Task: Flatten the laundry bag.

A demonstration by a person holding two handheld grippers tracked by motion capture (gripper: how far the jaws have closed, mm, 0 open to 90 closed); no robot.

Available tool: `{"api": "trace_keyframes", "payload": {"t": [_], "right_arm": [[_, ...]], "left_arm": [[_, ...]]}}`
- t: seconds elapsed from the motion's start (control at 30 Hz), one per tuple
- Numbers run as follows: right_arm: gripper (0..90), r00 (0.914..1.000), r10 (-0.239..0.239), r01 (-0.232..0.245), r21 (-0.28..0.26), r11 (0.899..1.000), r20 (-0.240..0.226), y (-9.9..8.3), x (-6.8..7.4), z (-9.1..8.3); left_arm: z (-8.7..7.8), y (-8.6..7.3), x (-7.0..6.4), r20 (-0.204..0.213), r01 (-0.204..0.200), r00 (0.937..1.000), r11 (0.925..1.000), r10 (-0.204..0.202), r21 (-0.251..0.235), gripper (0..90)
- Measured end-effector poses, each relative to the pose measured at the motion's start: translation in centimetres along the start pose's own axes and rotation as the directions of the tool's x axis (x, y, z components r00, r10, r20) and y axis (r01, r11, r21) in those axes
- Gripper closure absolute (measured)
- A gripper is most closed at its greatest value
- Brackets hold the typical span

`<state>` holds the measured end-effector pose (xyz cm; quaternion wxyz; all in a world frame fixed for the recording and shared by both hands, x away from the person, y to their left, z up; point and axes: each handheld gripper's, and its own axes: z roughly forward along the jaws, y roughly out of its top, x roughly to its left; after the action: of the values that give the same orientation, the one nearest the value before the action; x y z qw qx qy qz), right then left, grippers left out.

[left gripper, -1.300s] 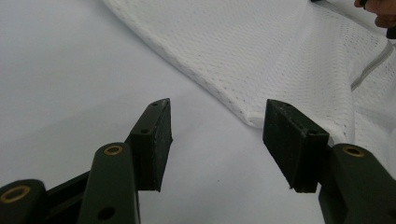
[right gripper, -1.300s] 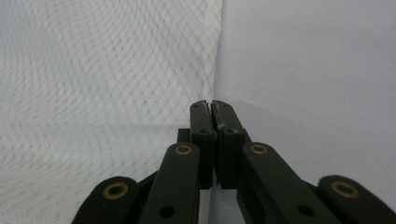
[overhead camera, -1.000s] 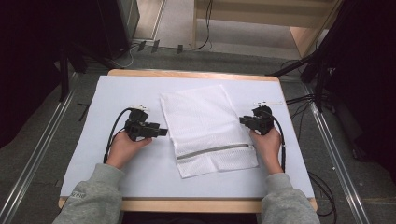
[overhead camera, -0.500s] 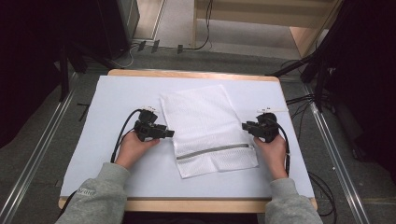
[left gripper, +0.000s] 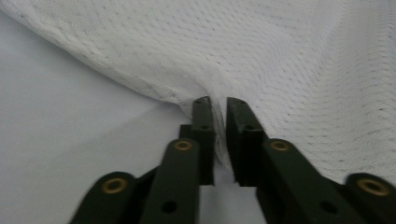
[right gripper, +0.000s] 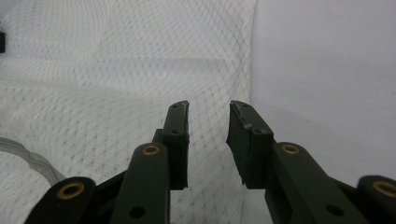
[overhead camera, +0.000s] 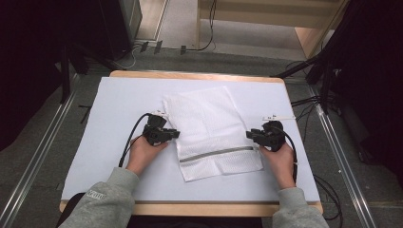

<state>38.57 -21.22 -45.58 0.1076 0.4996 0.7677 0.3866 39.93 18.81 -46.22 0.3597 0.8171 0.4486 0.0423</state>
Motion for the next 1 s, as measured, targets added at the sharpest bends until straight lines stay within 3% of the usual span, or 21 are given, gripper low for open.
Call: {"api": "trace_keyframes", "payload": {"t": [0.07, 0.2, 0.43, 0.77, 1.0], "right_arm": [[70.3, 1.0000, -0.002, 0.002, -0.003, 1.000, -0.005, -0.1, 0.0, -0.1], [70.3, 0.9999, 0.000, 0.000, -0.006, 1.000, -0.014, -0.1, 0.2, -0.3], [70.2, 0.9993, -0.018, 0.018, 0.002, 1.000, -0.034, -0.2, 1.1, -0.2], [67.8, 0.9970, -0.033, 0.035, 0.020, 0.999, -0.069, -0.4, 2.2, 0.6], [66.6, 0.9953, -0.066, 0.070, 0.062, 0.996, -0.071, -0.4, 3.5, 2.2]], "left_arm": [[0.0, 0.0, 0.1, 0.019, 0.004, 0.9998, 0.9999, -0.004, 0.012, 90.0], [-0.4, 0.3, 0.6, 0.030, -0.003, 0.9996, 0.9992, 0.002, 0.039, 90.0], [-1.6, 0.5, 2.5, 0.039, 0.045, 0.9982, 0.9988, -0.046, 0.019, 90.0], [-2.9, 0.7, 5.5, 0.010, 0.093, 0.9956, 0.9951, -0.093, 0.033, 90.0], [-3.0, 0.8, 6.8, 0.000, 0.098, 0.9951, 0.9946, -0.099, 0.033, 90.0]]}}
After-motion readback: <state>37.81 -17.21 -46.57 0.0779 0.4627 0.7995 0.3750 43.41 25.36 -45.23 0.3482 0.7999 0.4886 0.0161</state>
